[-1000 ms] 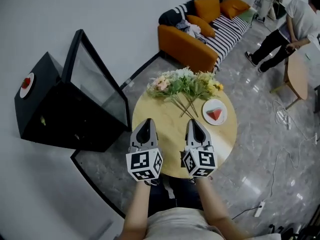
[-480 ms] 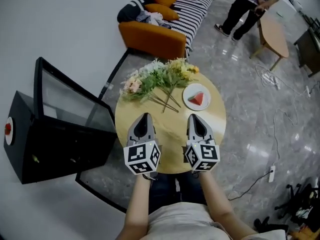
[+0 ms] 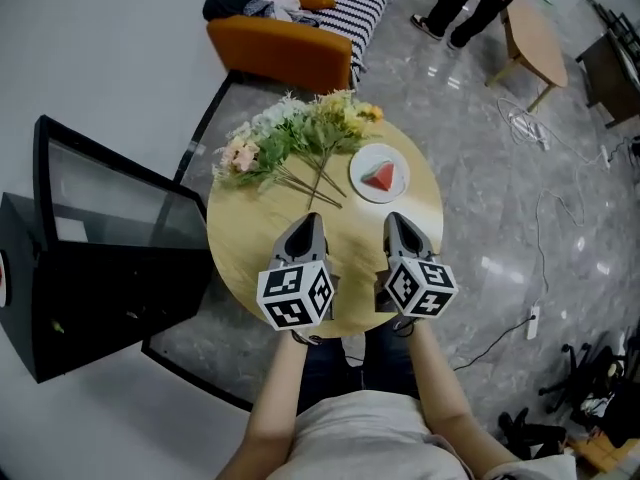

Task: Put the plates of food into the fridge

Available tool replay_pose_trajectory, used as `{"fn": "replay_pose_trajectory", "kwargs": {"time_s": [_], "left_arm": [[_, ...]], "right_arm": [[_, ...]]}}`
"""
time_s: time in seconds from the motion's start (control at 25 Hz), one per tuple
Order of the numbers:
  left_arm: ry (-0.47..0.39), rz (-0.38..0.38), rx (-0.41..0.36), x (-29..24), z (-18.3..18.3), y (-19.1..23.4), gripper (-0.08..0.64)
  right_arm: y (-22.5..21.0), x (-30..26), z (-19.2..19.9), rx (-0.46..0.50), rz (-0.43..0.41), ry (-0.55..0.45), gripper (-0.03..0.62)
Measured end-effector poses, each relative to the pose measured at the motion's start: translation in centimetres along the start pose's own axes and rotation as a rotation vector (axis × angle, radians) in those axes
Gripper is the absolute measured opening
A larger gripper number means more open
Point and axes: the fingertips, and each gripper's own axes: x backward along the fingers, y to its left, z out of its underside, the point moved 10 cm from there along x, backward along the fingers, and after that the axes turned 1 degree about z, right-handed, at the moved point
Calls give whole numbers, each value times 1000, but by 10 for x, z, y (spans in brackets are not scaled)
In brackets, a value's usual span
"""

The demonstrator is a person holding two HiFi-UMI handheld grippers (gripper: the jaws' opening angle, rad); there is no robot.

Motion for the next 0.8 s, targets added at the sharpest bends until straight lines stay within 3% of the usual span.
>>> {"fn": "replay_pose_trajectory", "kwargs": {"time_s": [0.2, 0.52, 0.8], "left_arm": [[122, 25, 202, -35, 24, -10, 9], [187, -136, 293, -94, 46, -40, 9], [208, -215, 422, -121, 64, -41, 11]], "right_arm": [[-45, -26, -12, -52, -115, 145, 12], [-130, -88, -47, 33, -177, 319, 14], [-157, -124, -48, 89, -305, 504, 15]]}}
